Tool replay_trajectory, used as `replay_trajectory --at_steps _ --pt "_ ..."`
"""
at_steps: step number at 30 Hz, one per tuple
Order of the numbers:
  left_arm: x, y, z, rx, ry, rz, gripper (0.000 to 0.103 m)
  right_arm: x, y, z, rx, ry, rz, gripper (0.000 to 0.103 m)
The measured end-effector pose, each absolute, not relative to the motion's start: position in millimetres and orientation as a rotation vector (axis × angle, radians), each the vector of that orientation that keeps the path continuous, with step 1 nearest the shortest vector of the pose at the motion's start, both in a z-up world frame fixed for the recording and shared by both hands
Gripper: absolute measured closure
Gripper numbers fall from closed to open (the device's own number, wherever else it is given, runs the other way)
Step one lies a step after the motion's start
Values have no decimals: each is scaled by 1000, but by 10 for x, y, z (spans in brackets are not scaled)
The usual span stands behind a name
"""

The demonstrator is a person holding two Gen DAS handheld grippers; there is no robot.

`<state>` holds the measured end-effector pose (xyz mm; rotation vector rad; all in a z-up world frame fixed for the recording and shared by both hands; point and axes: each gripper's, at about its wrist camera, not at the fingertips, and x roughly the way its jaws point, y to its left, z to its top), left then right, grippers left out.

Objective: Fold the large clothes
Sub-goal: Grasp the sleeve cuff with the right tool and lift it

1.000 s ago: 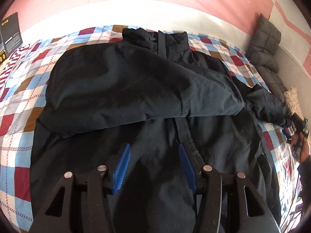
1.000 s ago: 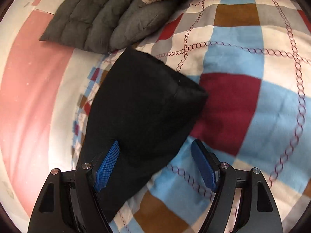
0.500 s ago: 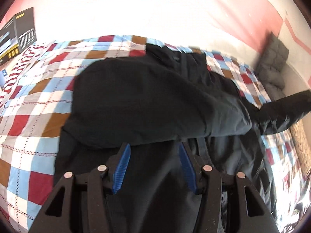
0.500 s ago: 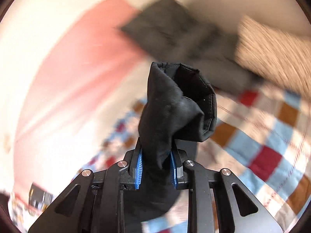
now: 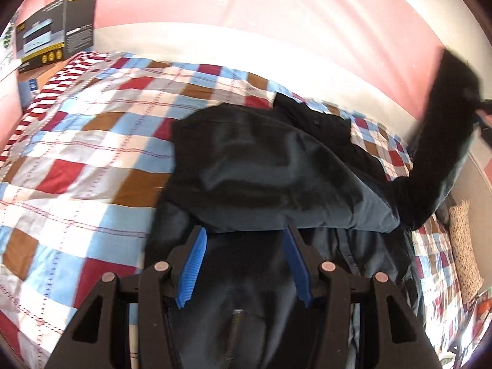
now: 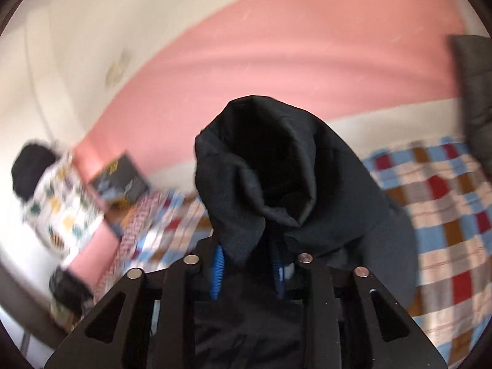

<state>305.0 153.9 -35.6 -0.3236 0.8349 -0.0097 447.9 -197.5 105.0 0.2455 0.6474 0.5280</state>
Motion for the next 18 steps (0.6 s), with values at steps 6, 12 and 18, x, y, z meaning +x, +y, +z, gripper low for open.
replay_trajectory --at_steps 6,12,18 --pt "3004 1845 -281 -311 813 34 48 4564 -1397 360 311 763 666 41" --pt "3254 1694 -254 -292 803 -9 48 4621 -2064 132 356 738 485 41" --pt "3907 1026 -283 -231 810 -153 46 4777 -2839 -343 402 777 270 41"
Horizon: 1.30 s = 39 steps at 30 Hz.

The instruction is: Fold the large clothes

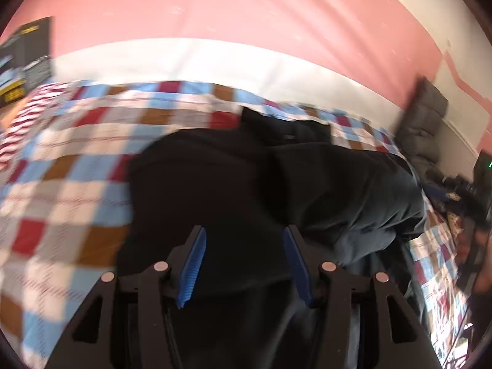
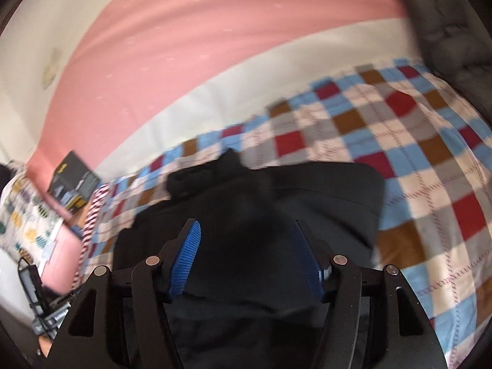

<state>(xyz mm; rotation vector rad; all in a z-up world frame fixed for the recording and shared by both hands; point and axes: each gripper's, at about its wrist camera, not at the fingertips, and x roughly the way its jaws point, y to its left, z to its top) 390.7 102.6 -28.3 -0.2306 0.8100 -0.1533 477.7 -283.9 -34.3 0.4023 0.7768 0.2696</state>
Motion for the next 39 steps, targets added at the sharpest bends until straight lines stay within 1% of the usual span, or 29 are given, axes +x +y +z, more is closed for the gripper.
replay_trajectory --at_steps 5,6,7,8,9,12,14,15,18,20,24,27,30,34,36,39 --pt "4711 611 -690 -313 925 -205 47 4790 -3239 -629 482 793 203 41" --pt "4807 574 -761 -352 945 -231 53 4786 -3282 -668 495 793 202 41" --pt "4860 525 -786 -381 946 -267 66 4790 -3310 -708 499 798 200 41" --pt "4855 472 -766 -379 942 -291 87 4804 -3324 -738 493 806 198 41" --pt "4811 419 -692 -354 921 -314 95 4819 -3325 -752 482 817 198 41" --pt "4526 408 -295 -306 803 -358 100 4821 -3305 -745 443 825 186 41" --pt "4307 542 9 -325 730 -358 100 4772 -3275 -668 419 790 192 45" --pt "4224 616 113 -333 704 -354 100 4740 -3247 -628 402 774 187 46" --pt "4044 765 203 -327 691 -316 100 4684 -3097 -576 348 756 202 46" --pt "4066 817 45 -305 735 -283 100 4683 -2909 -599 272 769 208 46" --pt "4300 968 -562 -326 887 -192 99 4759 -2542 -874 114 836 201 47" --pt "4351 992 -793 -339 906 -176 98 4833 -2411 -1106 48 889 199 47" --pt "4361 915 -880 -296 905 -154 94 4904 -2372 -1269 19 924 186 47" --pt "4323 937 -910 -327 938 -138 93 4974 -2383 -1417 14 958 176 48" --pt "4179 997 -790 -346 932 -128 93 4953 -2383 -1328 13 970 161 48" --pt "3920 1128 -556 -321 876 -114 93 4782 -2479 -1080 49 921 189 48"
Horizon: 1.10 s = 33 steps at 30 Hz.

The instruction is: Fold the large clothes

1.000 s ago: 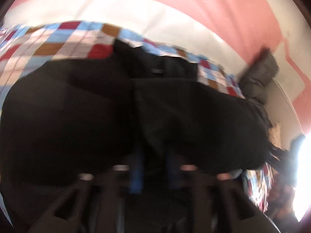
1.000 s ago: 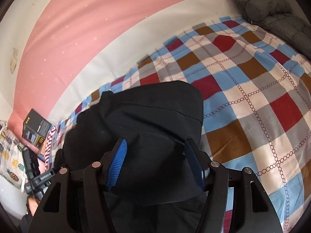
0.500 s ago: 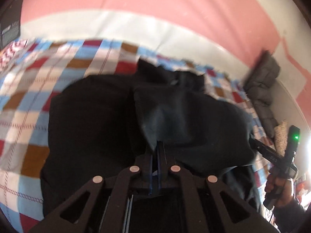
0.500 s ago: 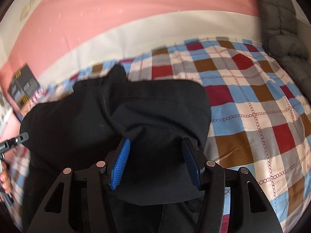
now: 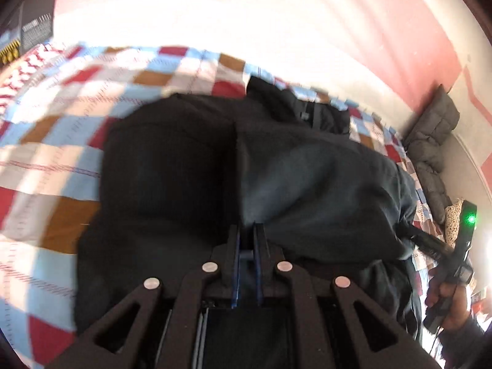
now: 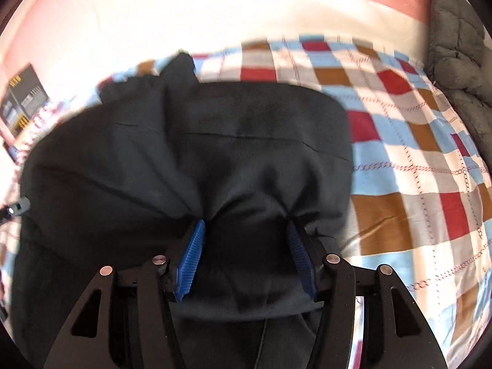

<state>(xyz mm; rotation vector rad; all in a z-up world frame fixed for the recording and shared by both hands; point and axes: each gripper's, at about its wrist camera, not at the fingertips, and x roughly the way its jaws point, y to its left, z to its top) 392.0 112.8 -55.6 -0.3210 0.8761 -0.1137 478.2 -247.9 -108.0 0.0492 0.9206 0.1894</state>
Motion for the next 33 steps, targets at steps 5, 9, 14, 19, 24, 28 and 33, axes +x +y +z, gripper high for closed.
replay_trajectory --at_steps 5,9,14,19,24,28,33 --pt "3851 1084 -148 -243 788 -116 92 4629 -2790 -725 147 799 176 48" --pt "4286 770 -48 -174 759 -158 92 4873 -2783 -638 134 784 149 48" --pt "4940 561 -516 -111 843 -114 92 5269 -2632 -772 100 820 138 48" --pt "5115 657 -1016 -83 853 -85 88 5605 -2688 -1241 68 923 86 48" --pt "5065 749 -1188 -146 817 -108 88 5642 -2680 -1514 62 938 79 48" --pt "5039 755 -1304 -163 790 -113 88 5606 -2708 -1623 86 910 85 48" --pt "5009 684 -1186 -99 813 -79 88 5600 -2637 -1488 43 928 53 48"
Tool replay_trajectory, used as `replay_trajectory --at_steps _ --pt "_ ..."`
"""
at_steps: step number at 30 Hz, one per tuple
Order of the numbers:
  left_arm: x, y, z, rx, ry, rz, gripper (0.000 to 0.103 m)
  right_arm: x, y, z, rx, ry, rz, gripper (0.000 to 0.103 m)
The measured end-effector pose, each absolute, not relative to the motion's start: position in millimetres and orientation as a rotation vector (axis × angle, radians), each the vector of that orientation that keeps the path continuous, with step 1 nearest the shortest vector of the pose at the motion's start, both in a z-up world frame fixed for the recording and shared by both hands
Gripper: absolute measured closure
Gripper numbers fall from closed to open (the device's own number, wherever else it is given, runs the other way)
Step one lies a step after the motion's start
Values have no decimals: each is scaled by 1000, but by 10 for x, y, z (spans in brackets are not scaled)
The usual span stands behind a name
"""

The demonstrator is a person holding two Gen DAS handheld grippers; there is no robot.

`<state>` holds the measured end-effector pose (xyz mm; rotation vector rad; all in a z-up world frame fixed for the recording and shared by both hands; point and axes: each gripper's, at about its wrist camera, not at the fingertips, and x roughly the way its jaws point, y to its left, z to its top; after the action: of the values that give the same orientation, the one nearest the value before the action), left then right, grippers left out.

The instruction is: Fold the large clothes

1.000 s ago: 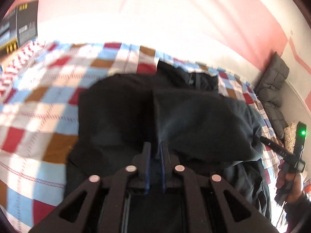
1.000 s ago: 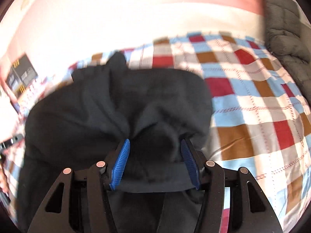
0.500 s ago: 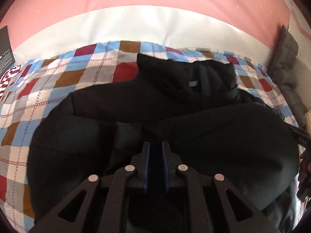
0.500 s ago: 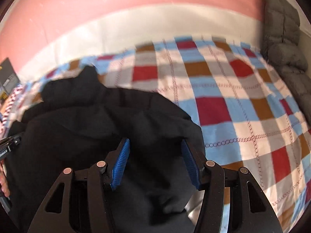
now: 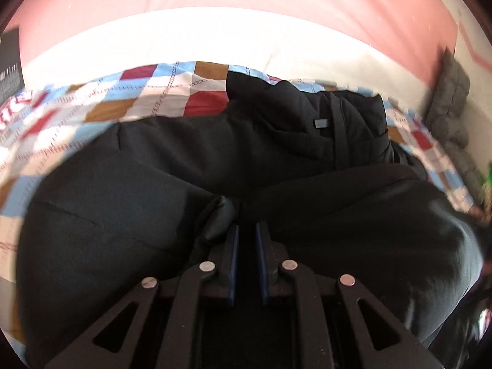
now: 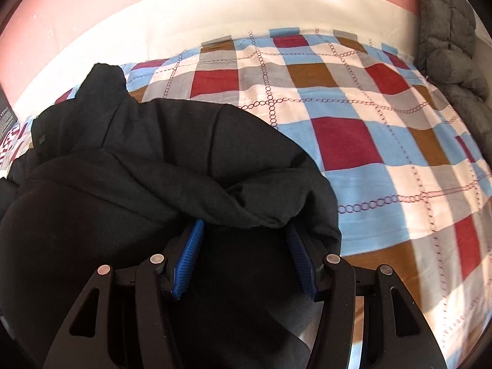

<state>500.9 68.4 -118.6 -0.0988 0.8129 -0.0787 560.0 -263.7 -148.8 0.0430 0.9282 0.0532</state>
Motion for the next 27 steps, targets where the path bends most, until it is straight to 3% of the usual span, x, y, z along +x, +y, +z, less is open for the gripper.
replay_trajectory --at_steps 3,8,13,17,22,27 --pt "4848 774 -960 -159 853 -78 89 5431 -2679 -1206 92 926 33 47" --pt "4282 919 -638 -162 763 -115 88 4858 -2593 -796 151 804 140 47" --pt "4295 913 -1058 -100 859 -91 86 4745 -2222 -1099 37 856 194 47" --pt "4363 1102 -1267 -240 865 -106 82 4874 -2198 -1369 46 914 193 47" --pt "4333 978 -1250 -178 872 -71 82 4916 -2144 -1470 -2 914 184 47" --pt "4047 1124 -896 -137 834 -68 83 4732 -2303 -1149 33 888 193 47"
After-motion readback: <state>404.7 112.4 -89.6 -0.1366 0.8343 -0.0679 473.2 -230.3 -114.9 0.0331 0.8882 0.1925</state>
